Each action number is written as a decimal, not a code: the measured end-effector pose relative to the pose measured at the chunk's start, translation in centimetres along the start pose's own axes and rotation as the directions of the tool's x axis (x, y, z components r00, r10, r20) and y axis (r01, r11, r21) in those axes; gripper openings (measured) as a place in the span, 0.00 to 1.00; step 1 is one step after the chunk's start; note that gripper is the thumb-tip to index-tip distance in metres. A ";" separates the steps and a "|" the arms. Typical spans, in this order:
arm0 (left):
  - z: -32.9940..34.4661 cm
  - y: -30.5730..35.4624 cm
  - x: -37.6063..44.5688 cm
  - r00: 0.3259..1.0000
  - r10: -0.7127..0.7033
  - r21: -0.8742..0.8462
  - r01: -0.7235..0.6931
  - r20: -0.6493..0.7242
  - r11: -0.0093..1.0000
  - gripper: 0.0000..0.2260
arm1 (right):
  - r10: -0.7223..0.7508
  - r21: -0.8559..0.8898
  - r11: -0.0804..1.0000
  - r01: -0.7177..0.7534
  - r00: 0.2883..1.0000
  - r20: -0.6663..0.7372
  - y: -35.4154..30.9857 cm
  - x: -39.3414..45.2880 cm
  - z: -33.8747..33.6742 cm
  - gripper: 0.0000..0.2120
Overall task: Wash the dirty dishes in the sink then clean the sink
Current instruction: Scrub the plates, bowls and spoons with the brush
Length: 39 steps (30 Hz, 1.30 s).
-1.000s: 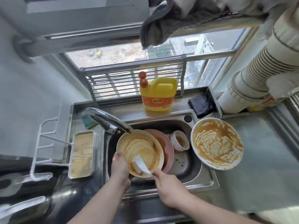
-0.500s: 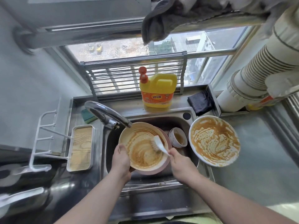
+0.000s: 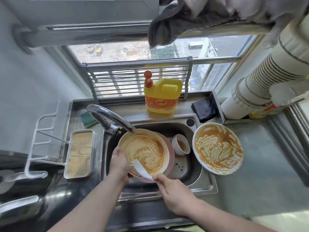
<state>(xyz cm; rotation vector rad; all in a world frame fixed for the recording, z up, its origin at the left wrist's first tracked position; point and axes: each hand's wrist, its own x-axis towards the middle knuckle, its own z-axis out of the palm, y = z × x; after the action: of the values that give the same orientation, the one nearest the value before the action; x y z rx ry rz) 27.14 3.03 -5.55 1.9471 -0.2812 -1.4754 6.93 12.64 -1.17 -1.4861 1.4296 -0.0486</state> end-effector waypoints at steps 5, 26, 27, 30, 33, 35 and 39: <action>-0.1 -0.5 -0.5 0.994 0.085 0.105 -0.092 0.072 0.990 0.15 | -0.005 0.005 1.000 0.005 1.000 0.028 -0.4 0.8 -1.9 0.10; -1.5 0.5 -1.1 0.929 0.369 0.351 -0.340 -0.016 0.873 0.15 | 0.240 -0.198 0.945 -0.260 0.963 -0.120 3.4 3.7 -3.7 0.08; -1.3 0.2 -1.5 0.932 0.360 0.366 -0.350 0.044 0.862 0.15 | 0.222 -0.264 0.930 -0.256 0.963 -0.151 3.3 4.9 -4.9 0.10; -0.8 -0.7 -2.7 0.919 0.374 0.442 -0.389 0.126 0.808 0.14 | 0.098 -0.377 0.908 -0.182 0.968 -0.231 1.2 8.0 -6.4 0.11; -1.0 0.3 -2.4 0.898 0.425 0.417 -0.433 0.118 0.799 0.14 | 0.091 -0.435 0.881 -0.186 0.969 -0.230 1.2 8.2 -5.5 0.12; -1.4 1.6 -1.8 0.888 0.454 0.401 -0.446 0.081 0.800 0.14 | 0.155 -0.420 0.881 -0.217 0.972 -0.179 2.7 6.5 -3.7 0.16; -1.3 1.9 -0.4 0.885 0.465 0.314 -0.437 -0.019 0.843 0.14 | 0.181 -0.096 0.976 -0.194 0.975 -0.132 3.0 2.3 1.7 0.10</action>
<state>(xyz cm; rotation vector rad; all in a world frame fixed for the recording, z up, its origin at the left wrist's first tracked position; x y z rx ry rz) 28.60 2.33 -3.84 1.9927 -0.9055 -1.0687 6.54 12.71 -5.30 -1.4485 1.6899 0.0563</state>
